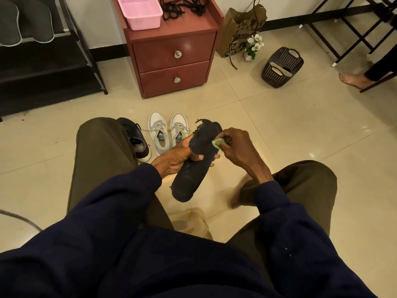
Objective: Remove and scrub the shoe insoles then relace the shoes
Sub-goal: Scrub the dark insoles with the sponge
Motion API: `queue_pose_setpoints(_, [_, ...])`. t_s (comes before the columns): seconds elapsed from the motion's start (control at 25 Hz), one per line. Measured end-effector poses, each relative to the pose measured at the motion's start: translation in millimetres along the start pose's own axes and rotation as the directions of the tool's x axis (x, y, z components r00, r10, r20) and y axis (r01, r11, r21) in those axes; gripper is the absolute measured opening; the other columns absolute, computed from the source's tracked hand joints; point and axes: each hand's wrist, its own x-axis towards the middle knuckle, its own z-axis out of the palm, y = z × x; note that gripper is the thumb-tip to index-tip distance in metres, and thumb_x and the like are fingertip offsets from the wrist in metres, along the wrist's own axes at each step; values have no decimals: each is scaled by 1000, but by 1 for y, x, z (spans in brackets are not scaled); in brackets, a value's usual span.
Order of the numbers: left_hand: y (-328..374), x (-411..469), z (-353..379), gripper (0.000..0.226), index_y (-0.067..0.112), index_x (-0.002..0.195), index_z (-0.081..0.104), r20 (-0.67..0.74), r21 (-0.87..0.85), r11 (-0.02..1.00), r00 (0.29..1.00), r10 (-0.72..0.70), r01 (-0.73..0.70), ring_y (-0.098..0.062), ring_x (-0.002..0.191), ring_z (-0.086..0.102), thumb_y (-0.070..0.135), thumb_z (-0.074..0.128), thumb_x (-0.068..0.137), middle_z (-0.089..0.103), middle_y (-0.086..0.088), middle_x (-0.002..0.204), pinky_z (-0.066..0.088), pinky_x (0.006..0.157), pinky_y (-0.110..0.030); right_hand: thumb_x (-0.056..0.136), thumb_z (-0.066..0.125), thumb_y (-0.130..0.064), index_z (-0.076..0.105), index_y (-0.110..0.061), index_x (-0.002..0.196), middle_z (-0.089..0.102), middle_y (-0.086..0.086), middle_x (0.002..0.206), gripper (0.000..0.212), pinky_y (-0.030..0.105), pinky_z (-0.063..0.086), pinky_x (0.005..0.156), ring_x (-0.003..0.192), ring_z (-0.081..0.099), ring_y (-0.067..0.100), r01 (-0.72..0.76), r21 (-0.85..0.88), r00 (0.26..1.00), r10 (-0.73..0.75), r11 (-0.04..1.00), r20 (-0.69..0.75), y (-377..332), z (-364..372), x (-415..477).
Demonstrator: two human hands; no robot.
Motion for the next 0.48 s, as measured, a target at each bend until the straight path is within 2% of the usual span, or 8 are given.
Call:
queue_pose_setpoints(0.08, [0,1,0,70,18,130,56,-43,-18,1000,999,11,-12,-44,103,72,-33,46,83,70,-20,119,59,82,-63,87,79,-10,77,-10,98,66,-6,90,11,9,48,64,73,61,0,34,13,997,-35,999,74,-6,2,-5])
queue_pose_setpoints(0.16, [-2,-1,2,65,16,128,56,-3,2,1000,1000,9,-9,-41,101,73,-32,45,85,74,-17,115,62,79,-58,87,78,-10,77,-10,97,67,-1,91,10,15,53,65,72,61,7,36,-28,999,-36,999,-27,-4,6,-2])
queue_pose_setpoints(0.24, [-4,-1,4,63,13,130,54,37,8,1000,999,9,-9,-39,101,74,-31,44,86,75,-15,114,62,79,-55,86,78,-10,75,-12,96,68,4,93,10,30,58,69,77,61,12,-19,-118,988,1,993,-153,2,6,1])
queue_pose_setpoints(0.28, [-3,0,3,62,12,131,54,36,3,1000,999,21,-21,-40,103,73,-31,44,86,74,-17,116,62,82,-56,84,79,-9,75,-12,94,67,4,94,11,34,58,68,78,61,13,-35,-129,986,13,991,-165,2,6,2])
queue_pose_setpoints(0.32, [-4,2,0,62,11,131,54,13,-2,1000,999,31,-31,-42,105,71,-30,46,86,72,-19,120,61,84,-58,83,79,-9,75,-12,93,67,3,93,11,32,58,67,76,61,12,-23,-107,992,10,994,-123,0,6,1])
queue_pose_setpoints(0.44, [-7,7,-8,57,7,129,55,-60,55,998,998,27,-23,-48,105,69,-27,55,84,68,-24,121,62,83,-56,83,80,-9,78,-13,91,66,-5,89,9,14,50,65,74,60,4,64,-24,989,-60,998,132,-15,6,-6])
queue_pose_setpoints(0.48, [-8,8,-9,54,5,129,55,-72,106,994,997,36,-29,-46,107,68,-25,58,83,68,-24,121,62,85,-53,83,80,-9,78,-13,91,66,-5,88,9,14,49,65,73,59,3,82,-29,987,-77,996,142,-16,7,-6])
